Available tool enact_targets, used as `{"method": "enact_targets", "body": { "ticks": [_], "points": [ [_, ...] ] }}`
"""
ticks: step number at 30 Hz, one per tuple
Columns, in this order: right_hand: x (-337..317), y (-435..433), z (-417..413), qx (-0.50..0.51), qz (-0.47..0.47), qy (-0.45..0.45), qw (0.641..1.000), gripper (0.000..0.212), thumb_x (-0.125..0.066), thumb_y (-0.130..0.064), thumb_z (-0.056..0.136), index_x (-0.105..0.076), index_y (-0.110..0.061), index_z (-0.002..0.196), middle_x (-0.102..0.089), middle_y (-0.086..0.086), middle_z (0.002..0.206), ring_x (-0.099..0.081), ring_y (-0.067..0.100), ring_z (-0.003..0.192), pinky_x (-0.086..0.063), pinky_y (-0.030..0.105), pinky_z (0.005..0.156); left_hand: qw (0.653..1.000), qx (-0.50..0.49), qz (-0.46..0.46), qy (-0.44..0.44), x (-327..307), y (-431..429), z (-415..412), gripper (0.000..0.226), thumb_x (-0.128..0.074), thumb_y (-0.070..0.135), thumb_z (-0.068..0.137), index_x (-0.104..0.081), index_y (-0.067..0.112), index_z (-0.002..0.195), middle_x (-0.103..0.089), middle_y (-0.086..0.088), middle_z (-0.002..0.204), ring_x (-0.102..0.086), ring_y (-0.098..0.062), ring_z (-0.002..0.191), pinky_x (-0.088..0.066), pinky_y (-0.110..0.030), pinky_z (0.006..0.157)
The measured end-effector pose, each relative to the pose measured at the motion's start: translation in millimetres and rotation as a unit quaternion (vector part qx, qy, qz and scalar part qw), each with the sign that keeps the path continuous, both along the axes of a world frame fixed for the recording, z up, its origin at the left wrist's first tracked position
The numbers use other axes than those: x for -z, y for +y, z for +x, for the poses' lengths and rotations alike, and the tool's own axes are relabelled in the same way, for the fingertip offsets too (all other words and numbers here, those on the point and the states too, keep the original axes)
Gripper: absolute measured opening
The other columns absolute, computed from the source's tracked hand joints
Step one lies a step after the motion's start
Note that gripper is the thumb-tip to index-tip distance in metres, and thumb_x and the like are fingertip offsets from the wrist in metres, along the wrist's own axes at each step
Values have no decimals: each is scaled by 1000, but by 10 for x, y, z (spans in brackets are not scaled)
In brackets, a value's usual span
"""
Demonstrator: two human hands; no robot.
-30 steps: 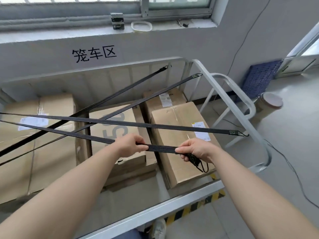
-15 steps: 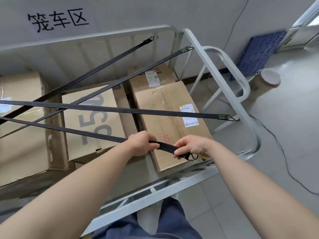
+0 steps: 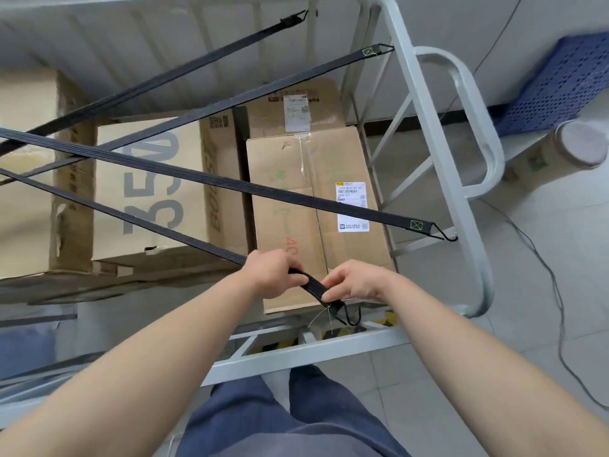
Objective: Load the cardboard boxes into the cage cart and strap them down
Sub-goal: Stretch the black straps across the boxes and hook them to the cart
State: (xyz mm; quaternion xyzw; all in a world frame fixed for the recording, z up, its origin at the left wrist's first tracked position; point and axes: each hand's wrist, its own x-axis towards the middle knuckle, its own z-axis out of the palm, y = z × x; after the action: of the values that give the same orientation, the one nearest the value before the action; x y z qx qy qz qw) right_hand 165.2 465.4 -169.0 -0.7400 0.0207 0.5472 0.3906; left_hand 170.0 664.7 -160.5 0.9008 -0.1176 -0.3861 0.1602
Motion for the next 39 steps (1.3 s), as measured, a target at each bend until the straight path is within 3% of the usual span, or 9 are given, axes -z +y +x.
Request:
{"method": "enact_targets", "body": {
  "ticks": [4,7,15,24,28,31,39],
  "points": [
    [43,-192,50,20,3,21,1000,14,-68,-10,87,-73,-18,97,-66,-3,76,-53,9,63,-46,17,58,1000,-11,1,-12,30,-223,40,25,-46,48,97,-67,36,105,-60,13,91,-50,-14,91,-31,-36,88],
    [112,-310,76,35,-4,37,999,17,-66,-7,89,-70,-6,106,-64,3,73,-58,10,60,-50,16,58,1000,-9,16,-16,99,-363,68,26,-45,49,97,-66,36,105,-64,11,96,-56,-17,98,-30,-37,90],
    [444,-486,81,7,-63,95,993,15,-60,-5,93,-65,-7,107,-65,7,69,-62,8,51,-56,19,58,999,-1,30,29,422,-666,22,27,-46,45,97,-69,33,107,-67,10,104,-56,-17,103,-25,-40,98],
    [712,-543,167,-53,-102,117,986,17,-61,-6,93,-65,-2,108,-68,17,87,-65,20,69,-58,38,85,998,16,42,49,602,-796,-8,25,-46,40,98,-69,31,103,-68,7,104,-57,-19,102,-26,-40,97],
    [760,-501,92,2,-61,165,984,9,-59,-3,94,-63,-3,102,-65,11,74,-64,11,55,-60,23,65,997,18,51,63,613,-707,21,25,-45,39,99,-68,30,102,-63,10,97,-55,-18,105,-24,-40,101],
    [776,-474,64,17,-38,181,983,7,-57,-2,94,-62,-6,91,-63,7,65,-63,11,53,-57,20,55,997,17,52,62,614,-635,29,21,-45,40,99,-65,34,97,-55,12,88,-55,-17,104,-23,-38,100],
    [889,-494,18,-40,-83,180,979,10,-55,-1,95,-57,-8,88,-59,8,66,-59,15,57,-57,27,63,995,31,53,76,689,-754,-103,26,-44,40,99,-68,31,104,-63,9,98,-56,-18,104,-24,-41,100]
  ]
}}
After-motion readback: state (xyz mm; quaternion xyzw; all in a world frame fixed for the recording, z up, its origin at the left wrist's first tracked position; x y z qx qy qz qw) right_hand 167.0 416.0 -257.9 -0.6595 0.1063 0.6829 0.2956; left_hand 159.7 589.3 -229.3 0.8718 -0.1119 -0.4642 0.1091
